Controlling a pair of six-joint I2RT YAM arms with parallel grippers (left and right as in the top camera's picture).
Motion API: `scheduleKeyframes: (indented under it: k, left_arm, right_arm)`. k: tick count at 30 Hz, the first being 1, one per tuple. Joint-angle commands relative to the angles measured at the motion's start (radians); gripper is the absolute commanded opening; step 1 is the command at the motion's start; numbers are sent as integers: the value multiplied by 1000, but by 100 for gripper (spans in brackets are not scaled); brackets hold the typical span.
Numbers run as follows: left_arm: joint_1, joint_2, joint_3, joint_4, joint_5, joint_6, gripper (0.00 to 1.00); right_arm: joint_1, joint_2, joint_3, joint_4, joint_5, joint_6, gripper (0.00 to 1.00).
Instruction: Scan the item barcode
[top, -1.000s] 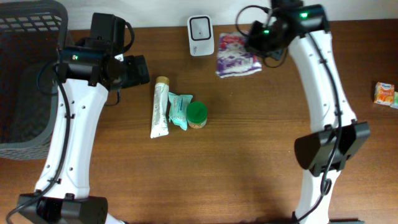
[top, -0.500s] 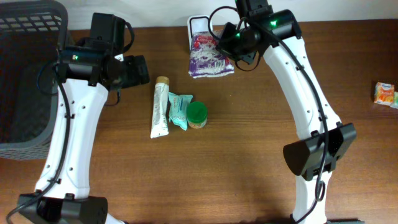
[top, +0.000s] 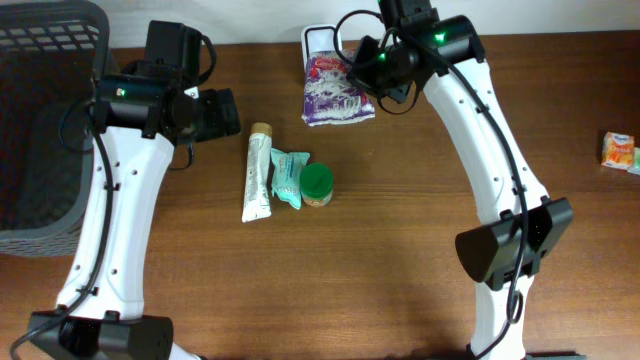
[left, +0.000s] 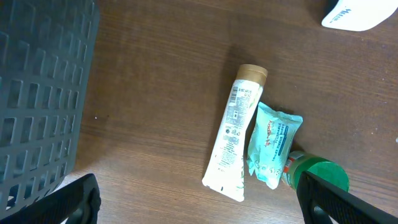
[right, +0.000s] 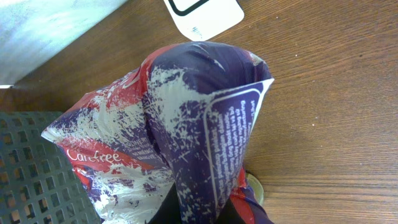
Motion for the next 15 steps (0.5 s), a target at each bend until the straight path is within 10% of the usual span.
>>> scheduleKeyframes:
  k: [1, 4, 10, 15]
  left_arm:
    - [-5, 2, 0, 1, -7, 5, 99]
    - [-5, 2, 0, 1, -7, 5, 99]
    - [-5, 2, 0, 1, -7, 5, 99]
    - [-5, 2, 0, 1, -7, 5, 99]
  right_arm:
    - [-2, -16, 14, 5, -12, -10, 4]
    - [-2, -16, 14, 5, 99, -182, 4]
    - [-24, -9, 11, -223, 913, -272, 4]
    - [-124, 2, -143, -241, 918, -272, 4]
